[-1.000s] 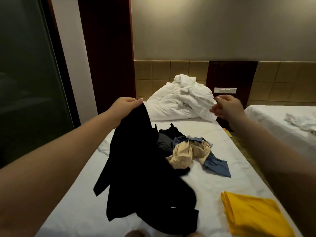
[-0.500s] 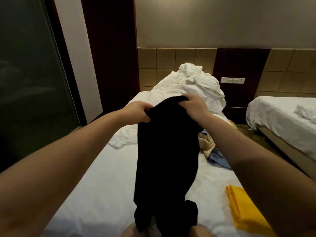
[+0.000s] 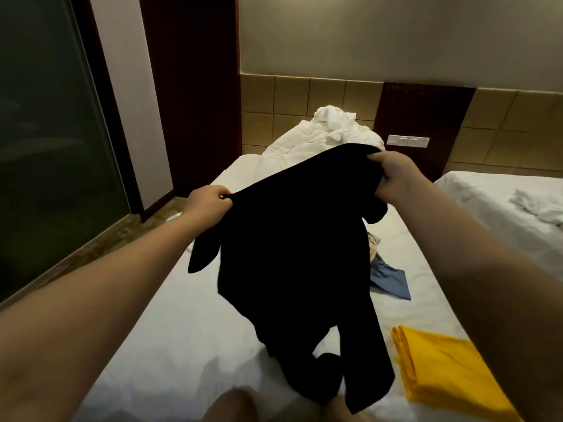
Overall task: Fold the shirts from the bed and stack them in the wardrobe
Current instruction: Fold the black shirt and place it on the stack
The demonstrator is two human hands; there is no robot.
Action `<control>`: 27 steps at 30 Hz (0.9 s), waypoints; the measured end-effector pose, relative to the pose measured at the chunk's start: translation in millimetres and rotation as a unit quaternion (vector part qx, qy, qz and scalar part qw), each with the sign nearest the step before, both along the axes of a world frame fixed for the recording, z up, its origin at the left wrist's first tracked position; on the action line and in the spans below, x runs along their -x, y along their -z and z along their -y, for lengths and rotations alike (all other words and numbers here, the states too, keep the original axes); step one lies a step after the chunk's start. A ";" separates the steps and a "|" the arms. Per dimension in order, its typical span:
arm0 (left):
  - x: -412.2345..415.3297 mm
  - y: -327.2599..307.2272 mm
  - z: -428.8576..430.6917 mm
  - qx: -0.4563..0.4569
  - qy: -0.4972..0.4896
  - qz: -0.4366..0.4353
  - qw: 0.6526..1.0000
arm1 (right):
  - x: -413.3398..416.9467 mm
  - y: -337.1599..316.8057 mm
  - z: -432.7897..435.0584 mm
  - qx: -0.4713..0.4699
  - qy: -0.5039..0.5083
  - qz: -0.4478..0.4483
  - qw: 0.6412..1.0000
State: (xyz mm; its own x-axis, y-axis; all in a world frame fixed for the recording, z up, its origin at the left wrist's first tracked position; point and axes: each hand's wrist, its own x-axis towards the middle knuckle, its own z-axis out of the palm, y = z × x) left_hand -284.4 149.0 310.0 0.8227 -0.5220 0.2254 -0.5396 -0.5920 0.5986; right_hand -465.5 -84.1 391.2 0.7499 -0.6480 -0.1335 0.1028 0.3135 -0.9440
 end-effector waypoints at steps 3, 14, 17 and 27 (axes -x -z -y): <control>-4.2 0.2 -6.3 0.008 -0.013 0.005 1.000 | -3.1 4.6 7.4 -0.011 0.026 0.017 0.999; -23.2 8.0 -33.1 -0.002 -0.103 -0.018 0.995 | 4.4 53.3 53.0 0.506 0.018 -0.333 0.796; -22.1 10.5 -32.1 0.008 -0.113 -0.005 0.993 | 6.5 61.5 59.5 0.499 0.047 -0.323 0.803; -10.0 -3.6 -17.6 0.065 -0.052 -0.016 0.996 | 11.7 65.8 15.1 0.381 -0.379 -0.372 0.757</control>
